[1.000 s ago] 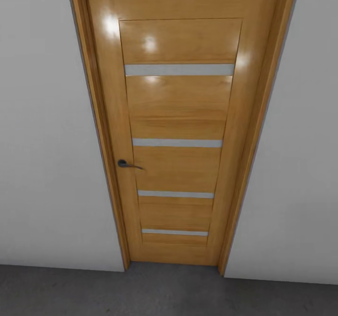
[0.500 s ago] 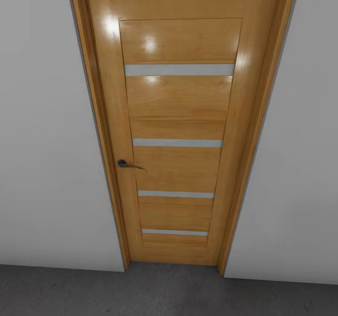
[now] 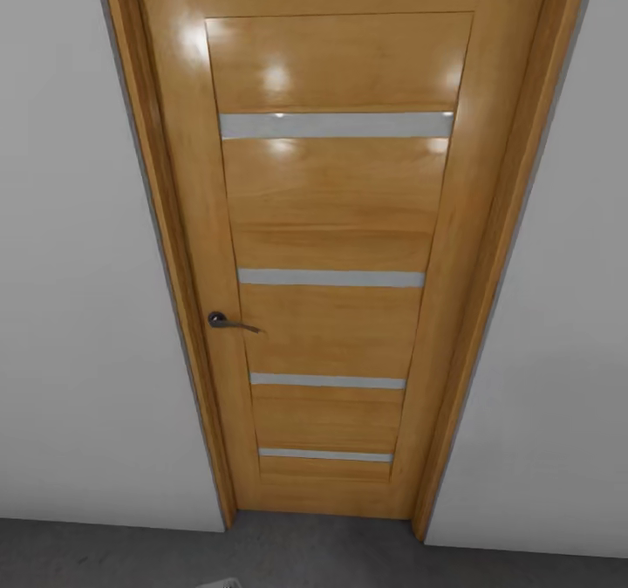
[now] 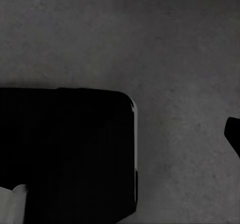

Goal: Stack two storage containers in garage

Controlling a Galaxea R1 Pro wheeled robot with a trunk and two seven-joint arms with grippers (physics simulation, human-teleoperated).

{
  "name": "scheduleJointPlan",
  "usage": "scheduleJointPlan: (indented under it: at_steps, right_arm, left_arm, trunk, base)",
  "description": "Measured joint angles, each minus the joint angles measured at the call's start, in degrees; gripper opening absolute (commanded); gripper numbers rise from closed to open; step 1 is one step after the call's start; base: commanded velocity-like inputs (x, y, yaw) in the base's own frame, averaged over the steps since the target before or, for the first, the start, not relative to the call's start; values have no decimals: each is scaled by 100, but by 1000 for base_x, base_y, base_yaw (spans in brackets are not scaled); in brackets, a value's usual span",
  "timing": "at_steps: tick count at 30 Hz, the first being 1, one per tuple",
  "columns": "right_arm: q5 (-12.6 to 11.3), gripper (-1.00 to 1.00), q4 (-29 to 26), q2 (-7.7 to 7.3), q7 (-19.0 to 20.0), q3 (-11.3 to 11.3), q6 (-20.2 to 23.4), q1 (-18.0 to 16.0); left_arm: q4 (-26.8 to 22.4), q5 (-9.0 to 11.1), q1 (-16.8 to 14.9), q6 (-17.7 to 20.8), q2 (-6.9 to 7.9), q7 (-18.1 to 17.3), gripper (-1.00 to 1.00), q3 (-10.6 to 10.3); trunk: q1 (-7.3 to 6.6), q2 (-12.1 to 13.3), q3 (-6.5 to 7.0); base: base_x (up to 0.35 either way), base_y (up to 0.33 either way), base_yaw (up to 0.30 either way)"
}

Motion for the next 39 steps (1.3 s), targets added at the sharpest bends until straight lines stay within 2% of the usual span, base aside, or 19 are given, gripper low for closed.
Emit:
scheduleJointPlan:
  at_steps: [4,11,15,18,22,26,29,31,35,39]
  right_arm:
    - [-3,100,0,0,0,0,1,0]
    - [-13,100,0,0,-5,-5,3,0]
    - [-16,100,-2,0,-7,-8,2,0]
    - [-12,100,-7,0,-7,-8,2,1]
    - [7,100,-13,0,-7,-8,1,1]
    - [22,100,-25,0,-14,-8,0,0]
    - [23,100,-36,0,-18,-8,-2,-4]
    - [24,100,-64,0,-21,-8,-2,-7]
    - [24,100,-114,0,-23,-8,0,-8]
    - [24,100,-128,0,-23,-8,1,-8]
  left_arm:
    - [-10,2,0,-83,1,-13,100,6]
    - [12,12,-2,-645,-26,-11,100,-7]
    - [-288,9,-169,-699,-37,-20,100,-38]
    - [-481,3,-428,-699,-35,-11,100,-43]
    - [-168,-11,-1191,-446,-45,-13,100,-46]
    - [1053,-9,-2474,-126,-94,-21,100,-59]
    - [1529,-12,-3030,-231,-109,-23,100,-56]
    - [1759,-11,-3186,-471,-124,-24,100,-54]
    - [2071,-7,-3278,-1097,-133,-29,100,-49]
    - [2114,1,-3296,-1247,-121,-23,100,-48]
  trunk:
    - [1,1,0]
    - [3,1,0]
    - [3,1,1]
    - [3,2,2]
    - [4,2,2]
    - [4,3,3]
    - [3,2,2]
    - [3,2,2]
    - [3,2,1]
    - [3,1,1]
  base:
    - [200,0,0]
    - [31,0,0]
    - [2,0,0]
    - [0,0,0]
    - [0,0,0]
    - [0,0,0]
    - [0,0,0]
    - [0,0,0]
    - [0,0,0]
    - [0,0,0]
